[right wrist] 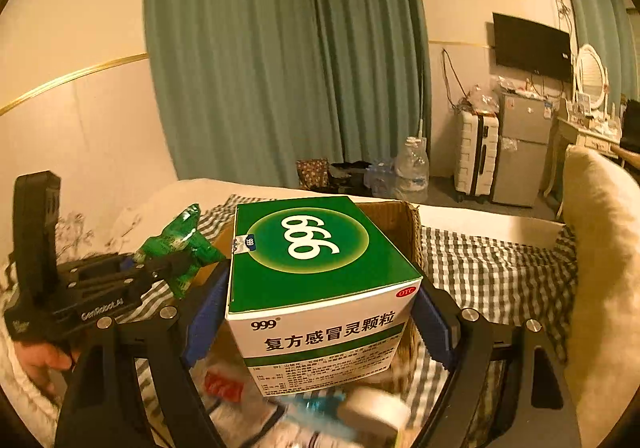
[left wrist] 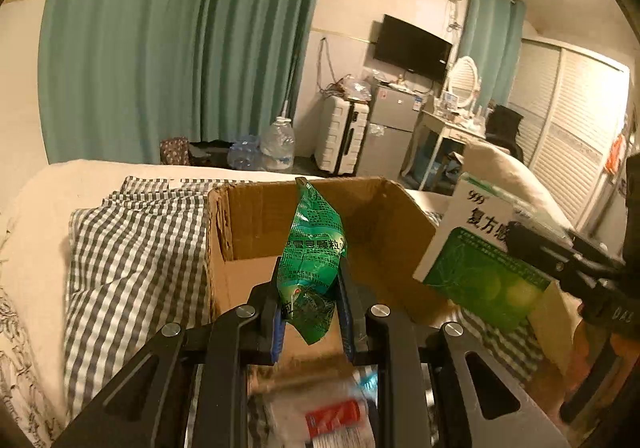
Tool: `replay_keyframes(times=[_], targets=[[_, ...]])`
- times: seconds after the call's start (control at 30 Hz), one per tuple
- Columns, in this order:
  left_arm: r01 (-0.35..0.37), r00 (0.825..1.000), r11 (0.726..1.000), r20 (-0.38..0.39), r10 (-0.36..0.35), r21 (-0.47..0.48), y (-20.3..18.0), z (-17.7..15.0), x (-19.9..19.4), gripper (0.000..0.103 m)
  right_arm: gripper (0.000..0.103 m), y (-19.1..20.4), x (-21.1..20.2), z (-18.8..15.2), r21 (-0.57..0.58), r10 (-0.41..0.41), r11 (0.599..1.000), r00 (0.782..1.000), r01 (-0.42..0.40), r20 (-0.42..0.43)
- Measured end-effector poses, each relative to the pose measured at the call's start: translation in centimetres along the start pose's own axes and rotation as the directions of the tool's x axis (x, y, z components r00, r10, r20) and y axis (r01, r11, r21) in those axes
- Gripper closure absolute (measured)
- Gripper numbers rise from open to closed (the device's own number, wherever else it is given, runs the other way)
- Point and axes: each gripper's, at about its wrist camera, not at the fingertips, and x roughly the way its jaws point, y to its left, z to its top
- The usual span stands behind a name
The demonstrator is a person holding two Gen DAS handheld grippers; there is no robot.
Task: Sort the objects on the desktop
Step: 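Carry both items over the cardboard box and open both grippers to drop them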
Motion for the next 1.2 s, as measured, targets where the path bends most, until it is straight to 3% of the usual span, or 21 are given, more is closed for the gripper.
replay_keyframes(times=[0.3,0.43,0.53,0.77,0.8,0.83,0.87,0.93,1.1,1.2], targets=[[-0.010,0.998,0.998,-0.055,0.006,-0.068,1.5,2.6,9.3,0.081,0.020,-2.1,10.5,2.7,0.052,-0.053,0.997,0.994,0.059,-0.098],[-0.025,0.992,0.991,-0.127,0.008,-0.132,2.9,3.2,13.3,0.081,0.020,-2.5,14.5,3.6,0.032,-0.089,0.995,0.983,0.095,-0.163],[-0.041,0.981,0.986,-0.196,0.009,-0.159,3.6,3.5,15.1,0.081,0.020,-2.9,16.4,3.7,0.019,-0.118,0.992,0.974,0.124,-0.195],[-0.076,0.964,0.975,-0.267,0.017,-0.211,4.6,2.1,16.1,0.078,0.017,-4.0,16.9,3.2,0.068,-0.106,0.990,0.970,0.124,-0.220],[-0.089,0.962,0.973,-0.270,0.029,-0.212,4.5,1.9,16.1,0.070,0.017,-4.1,16.7,3.1,0.067,-0.107,0.990,0.970,0.124,-0.217],[-0.096,0.961,0.972,-0.275,0.034,-0.216,4.5,1.8,16.0,0.054,0.016,-4.0,16.8,3.1,0.070,-0.109,0.989,0.970,0.127,-0.220],[-0.094,0.962,0.971,-0.273,0.031,-0.221,4.4,1.6,15.9,0.050,0.015,-4.2,16.7,3.0,0.079,-0.112,0.988,0.969,0.132,-0.222],[-0.094,0.963,0.974,-0.265,0.037,-0.204,4.0,1.4,15.7,0.049,0.007,-4.7,16.5,2.9,0.097,-0.123,0.984,0.965,0.149,-0.232],[-0.164,0.954,0.982,-0.267,0.135,-0.090,2.5,0.8,14.5,0.047,0.007,-4.5,14.8,2.7,0.084,-0.129,0.985,0.969,0.150,-0.212],[-0.210,0.953,0.977,-0.229,0.197,-0.034,1.2,0.5,12.6,0.028,0.007,-3.5,12.3,2.6,0.037,-0.155,0.986,0.970,0.164,-0.187]])
